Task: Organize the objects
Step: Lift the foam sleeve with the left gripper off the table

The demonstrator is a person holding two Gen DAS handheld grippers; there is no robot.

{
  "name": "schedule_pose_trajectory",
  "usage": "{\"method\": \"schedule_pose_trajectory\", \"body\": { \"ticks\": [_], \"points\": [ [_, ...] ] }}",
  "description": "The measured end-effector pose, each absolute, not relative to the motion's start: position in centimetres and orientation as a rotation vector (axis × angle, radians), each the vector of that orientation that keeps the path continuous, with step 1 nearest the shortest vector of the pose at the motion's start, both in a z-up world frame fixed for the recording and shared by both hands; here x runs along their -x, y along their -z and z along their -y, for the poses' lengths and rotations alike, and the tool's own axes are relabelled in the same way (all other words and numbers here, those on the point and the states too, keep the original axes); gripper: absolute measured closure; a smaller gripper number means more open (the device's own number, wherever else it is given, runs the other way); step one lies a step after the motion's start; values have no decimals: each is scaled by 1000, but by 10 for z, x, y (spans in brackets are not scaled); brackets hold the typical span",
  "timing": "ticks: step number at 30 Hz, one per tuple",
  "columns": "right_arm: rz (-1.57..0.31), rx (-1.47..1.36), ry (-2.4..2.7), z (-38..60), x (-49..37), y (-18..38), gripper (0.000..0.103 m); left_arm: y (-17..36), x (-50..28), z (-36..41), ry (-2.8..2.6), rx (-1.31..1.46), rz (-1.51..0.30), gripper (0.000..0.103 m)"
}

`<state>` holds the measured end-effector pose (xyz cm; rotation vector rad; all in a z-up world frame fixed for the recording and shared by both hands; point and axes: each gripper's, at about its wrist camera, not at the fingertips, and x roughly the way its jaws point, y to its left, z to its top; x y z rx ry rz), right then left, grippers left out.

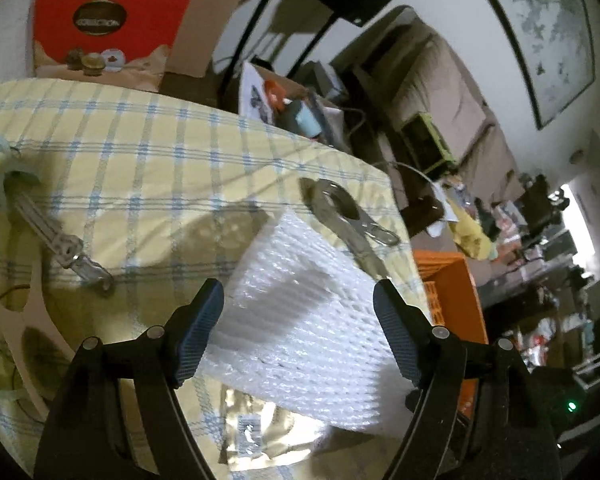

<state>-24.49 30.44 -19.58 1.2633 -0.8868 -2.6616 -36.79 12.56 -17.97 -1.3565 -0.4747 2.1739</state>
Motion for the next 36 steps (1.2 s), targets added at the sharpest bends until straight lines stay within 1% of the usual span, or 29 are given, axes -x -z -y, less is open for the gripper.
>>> {"method": "schedule_pose_trajectory", "body": {
  "ticks": [4, 6, 9, 10, 11, 16, 17, 18, 19, 20, 21, 22, 29, 36],
  "points": [
    [911, -1263, 2661, -309, 244, 198, 90, 171, 358, -132, -2080, 1391, 364, 30],
    [922, -1258, 2662, -312, 243, 197, 90, 162, 347, -135, -2067, 1374, 290, 30],
    [930, -1236, 2666, -316, 240, 195, 90, 150, 335, -136, -2068, 1336, 231, 31],
    [931, -1232, 2667, -317, 240, 195, 90, 148, 334, -135, -2074, 1328, 233, 37],
    [933, -1230, 2666, -317, 240, 194, 90, 147, 333, -134, -2092, 1317, 242, 45],
    [932, -1227, 2667, -317, 240, 194, 90, 156, 337, -136, -2114, 1359, 195, 57],
    [926, -1225, 2670, -317, 240, 194, 90, 159, 338, -137, -2107, 1370, 197, 63],
    [922, -1224, 2672, -317, 240, 193, 90, 161, 339, -136, -2104, 1380, 202, 67],
    [921, -1223, 2675, -317, 240, 193, 90, 163, 339, -135, -2106, 1386, 203, 74],
    [922, -1225, 2676, -317, 241, 194, 89, 164, 340, -134, -2114, 1393, 202, 84],
    [922, -1226, 2674, -317, 241, 194, 89, 165, 342, -133, -2114, 1406, 209, 89],
    [922, -1227, 2673, -317, 241, 194, 89, 166, 343, -132, -2110, 1411, 214, 91],
    [919, -1215, 2683, -315, 241, 192, 89, 157, 334, -137, -2116, 1364, 172, 93],
    [930, -1120, 2689, -316, 236, 176, 89, 132, 318, -138, -2149, 1231, 108, 93]
  ]
}}
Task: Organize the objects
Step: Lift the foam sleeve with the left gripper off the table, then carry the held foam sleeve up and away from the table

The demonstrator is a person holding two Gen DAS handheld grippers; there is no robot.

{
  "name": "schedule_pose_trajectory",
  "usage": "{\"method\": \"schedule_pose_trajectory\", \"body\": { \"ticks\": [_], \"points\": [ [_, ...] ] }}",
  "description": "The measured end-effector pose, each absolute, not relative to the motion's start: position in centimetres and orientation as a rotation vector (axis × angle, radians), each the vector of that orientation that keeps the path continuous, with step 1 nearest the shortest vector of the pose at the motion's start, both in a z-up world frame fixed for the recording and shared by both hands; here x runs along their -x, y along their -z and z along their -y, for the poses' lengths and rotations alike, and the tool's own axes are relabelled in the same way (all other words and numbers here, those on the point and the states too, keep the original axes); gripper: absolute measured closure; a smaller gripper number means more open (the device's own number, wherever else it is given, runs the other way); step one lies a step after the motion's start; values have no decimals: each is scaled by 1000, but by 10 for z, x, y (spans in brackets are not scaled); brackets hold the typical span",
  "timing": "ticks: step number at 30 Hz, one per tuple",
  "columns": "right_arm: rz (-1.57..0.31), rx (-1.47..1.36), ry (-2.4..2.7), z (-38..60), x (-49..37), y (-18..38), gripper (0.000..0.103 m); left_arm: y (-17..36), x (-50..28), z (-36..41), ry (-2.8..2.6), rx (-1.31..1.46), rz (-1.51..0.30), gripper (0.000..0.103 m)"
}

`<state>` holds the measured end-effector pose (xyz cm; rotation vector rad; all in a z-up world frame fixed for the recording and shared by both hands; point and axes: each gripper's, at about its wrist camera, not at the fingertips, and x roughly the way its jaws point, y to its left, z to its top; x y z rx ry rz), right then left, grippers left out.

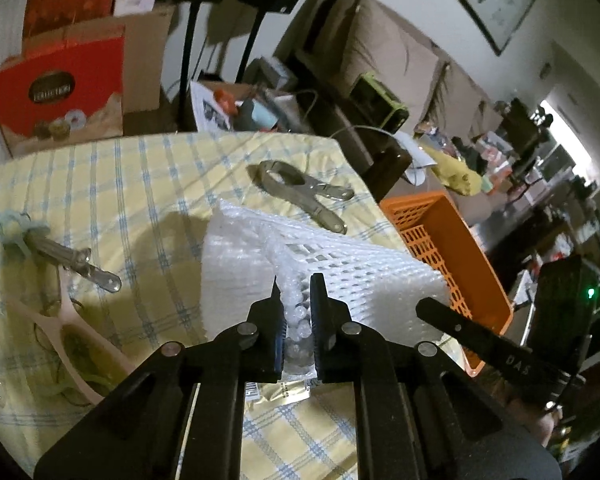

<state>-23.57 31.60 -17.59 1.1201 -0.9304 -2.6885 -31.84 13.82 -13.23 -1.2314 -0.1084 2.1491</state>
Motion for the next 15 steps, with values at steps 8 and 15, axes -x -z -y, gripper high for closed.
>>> {"method": "schedule_pose_trajectory", "body": {
  "ticks": [8, 15],
  "points": [
    [938, -1077, 2672, -313, 232, 163, 90, 115, 313, -129, -2216, 1204, 122, 93],
    [927, -998, 2660, -301, 220, 140, 92, 76, 283, -119, -2294, 1137, 96, 94]
  ]
}}
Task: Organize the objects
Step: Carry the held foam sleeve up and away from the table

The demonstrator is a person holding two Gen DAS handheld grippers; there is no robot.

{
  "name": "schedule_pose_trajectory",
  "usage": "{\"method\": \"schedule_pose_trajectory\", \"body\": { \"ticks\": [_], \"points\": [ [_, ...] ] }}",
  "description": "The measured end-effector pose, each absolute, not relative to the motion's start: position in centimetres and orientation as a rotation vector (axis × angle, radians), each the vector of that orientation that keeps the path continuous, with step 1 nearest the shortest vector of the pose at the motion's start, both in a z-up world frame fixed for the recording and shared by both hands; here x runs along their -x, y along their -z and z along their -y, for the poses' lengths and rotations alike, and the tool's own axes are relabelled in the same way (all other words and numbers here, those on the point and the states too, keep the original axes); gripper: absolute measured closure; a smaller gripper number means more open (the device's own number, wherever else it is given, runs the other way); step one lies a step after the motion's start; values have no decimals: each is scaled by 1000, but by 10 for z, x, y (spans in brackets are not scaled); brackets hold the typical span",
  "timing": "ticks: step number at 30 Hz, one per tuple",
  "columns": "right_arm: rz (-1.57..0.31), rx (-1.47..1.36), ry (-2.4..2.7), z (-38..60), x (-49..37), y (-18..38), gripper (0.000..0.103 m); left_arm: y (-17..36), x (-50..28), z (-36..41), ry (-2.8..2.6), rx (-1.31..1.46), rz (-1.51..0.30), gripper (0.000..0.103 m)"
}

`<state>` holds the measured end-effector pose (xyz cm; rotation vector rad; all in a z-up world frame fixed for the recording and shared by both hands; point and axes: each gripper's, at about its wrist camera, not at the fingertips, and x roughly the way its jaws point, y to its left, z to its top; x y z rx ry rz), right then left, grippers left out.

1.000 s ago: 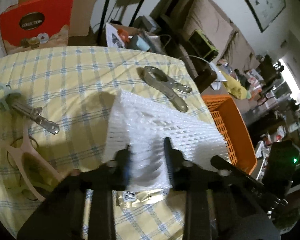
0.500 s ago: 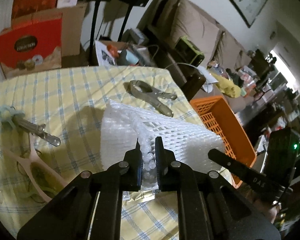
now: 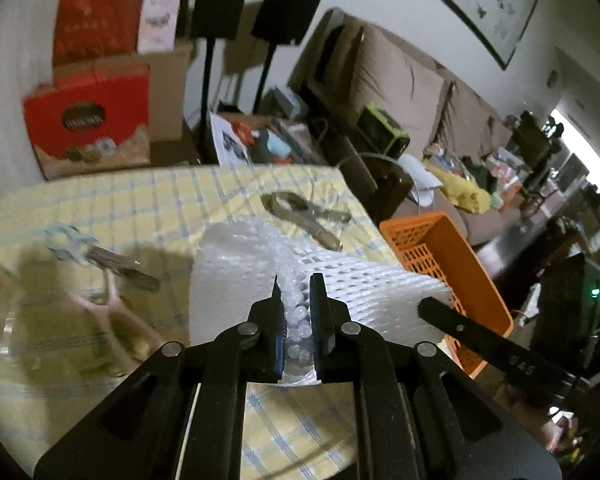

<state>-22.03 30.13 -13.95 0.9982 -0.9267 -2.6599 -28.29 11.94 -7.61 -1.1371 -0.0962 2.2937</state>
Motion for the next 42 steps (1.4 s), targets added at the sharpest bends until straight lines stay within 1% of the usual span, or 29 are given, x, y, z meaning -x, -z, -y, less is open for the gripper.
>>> {"method": "schedule_pose_trajectory", "body": {
  "ticks": [4, 9, 11, 14, 18, 24, 26, 29, 32, 35, 37, 42],
  "points": [
    [969, -951, 2626, -297, 211, 126, 94, 37, 246, -109, -2368, 1045, 78, 94],
    [933, -881, 2601, -283, 189, 94, 96, 0, 203, -96, -2481, 965, 54, 95],
    [880, -848, 2614, -274, 178, 77, 96, -11, 189, -90, -2488, 950, 53, 95],
    [718, -825, 2665, -252, 159, 55, 96, -26, 162, -80, -2569, 910, 32, 95],
    [623, -815, 2652, -229, 134, 40, 96, -35, 132, -67, -2616, 890, 55, 95],
    [490, -796, 2664, -207, 94, 24, 96, -43, 88, -54, -2681, 850, 65, 95],
    [409, -806, 2665, -202, 86, 18, 96, -42, 72, -54, -2700, 831, 65, 95],
    [285, -800, 2693, -200, 71, 6, 96, -37, 50, -65, -2694, 798, 68, 95],
    [215, -767, 2742, -209, 53, -4, 96, -23, 35, -85, -2625, 808, 105, 95],
    [181, -746, 2793, -228, 36, -7, 96, -20, 29, -99, -2604, 799, 143, 95],
    [175, -750, 2815, -242, 29, -5, 96, -18, 27, -114, -2602, 783, 136, 95],
    [237, -754, 2837, -271, 16, 10, 96, -15, 28, -133, -2620, 791, 87, 95]
  ]
}}
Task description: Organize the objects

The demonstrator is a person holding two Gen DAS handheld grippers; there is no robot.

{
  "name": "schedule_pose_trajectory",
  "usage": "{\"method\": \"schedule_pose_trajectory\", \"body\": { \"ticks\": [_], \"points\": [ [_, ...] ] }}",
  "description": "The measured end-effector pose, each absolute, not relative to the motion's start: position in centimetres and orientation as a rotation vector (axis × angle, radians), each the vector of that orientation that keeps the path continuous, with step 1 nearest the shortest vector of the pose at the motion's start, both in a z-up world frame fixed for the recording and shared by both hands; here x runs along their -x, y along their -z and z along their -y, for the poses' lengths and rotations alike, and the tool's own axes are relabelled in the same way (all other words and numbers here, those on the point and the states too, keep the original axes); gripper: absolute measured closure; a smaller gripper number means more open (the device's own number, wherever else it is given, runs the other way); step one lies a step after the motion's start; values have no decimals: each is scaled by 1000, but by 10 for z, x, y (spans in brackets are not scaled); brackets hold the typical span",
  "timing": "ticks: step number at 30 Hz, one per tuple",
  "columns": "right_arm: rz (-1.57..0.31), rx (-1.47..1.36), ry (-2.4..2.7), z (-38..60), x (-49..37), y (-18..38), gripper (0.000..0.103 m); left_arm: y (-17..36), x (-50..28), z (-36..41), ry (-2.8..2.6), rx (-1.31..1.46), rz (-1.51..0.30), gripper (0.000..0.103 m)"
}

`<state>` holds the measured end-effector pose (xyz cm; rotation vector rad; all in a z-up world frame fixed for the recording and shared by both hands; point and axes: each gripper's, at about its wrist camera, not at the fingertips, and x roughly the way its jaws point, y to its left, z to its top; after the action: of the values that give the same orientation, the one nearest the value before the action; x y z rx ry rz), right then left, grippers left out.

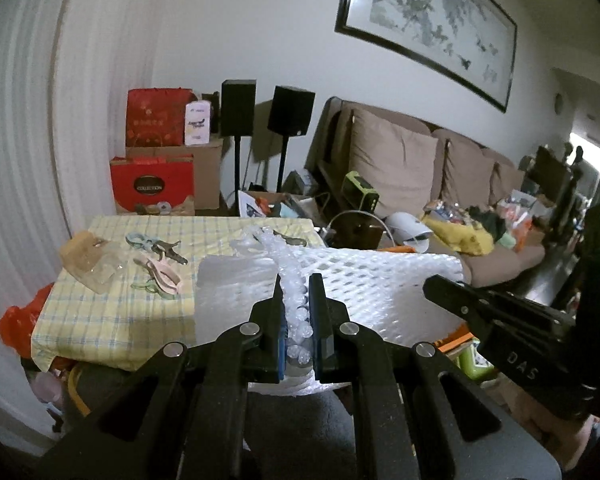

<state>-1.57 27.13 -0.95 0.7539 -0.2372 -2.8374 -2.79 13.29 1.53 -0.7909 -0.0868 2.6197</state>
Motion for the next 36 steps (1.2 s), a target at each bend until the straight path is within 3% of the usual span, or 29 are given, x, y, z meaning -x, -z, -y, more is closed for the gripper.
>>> {"method": "schedule_pose_trajectory", "body": {
  "ticks": [12, 19, 36],
  "points": [
    [369, -819, 2698, -294, 16, 42, 96, -18, 23, -154, -2692, 755, -9, 95],
    [313, -772, 2737, -299, 11, 32, 96, -31, 25, -164, -2688, 715, -17, 95],
    [398, -684, 2887, -366, -10, -5, 96, -57, 6, -214, -2563, 603, -40, 95]
  ]
}}
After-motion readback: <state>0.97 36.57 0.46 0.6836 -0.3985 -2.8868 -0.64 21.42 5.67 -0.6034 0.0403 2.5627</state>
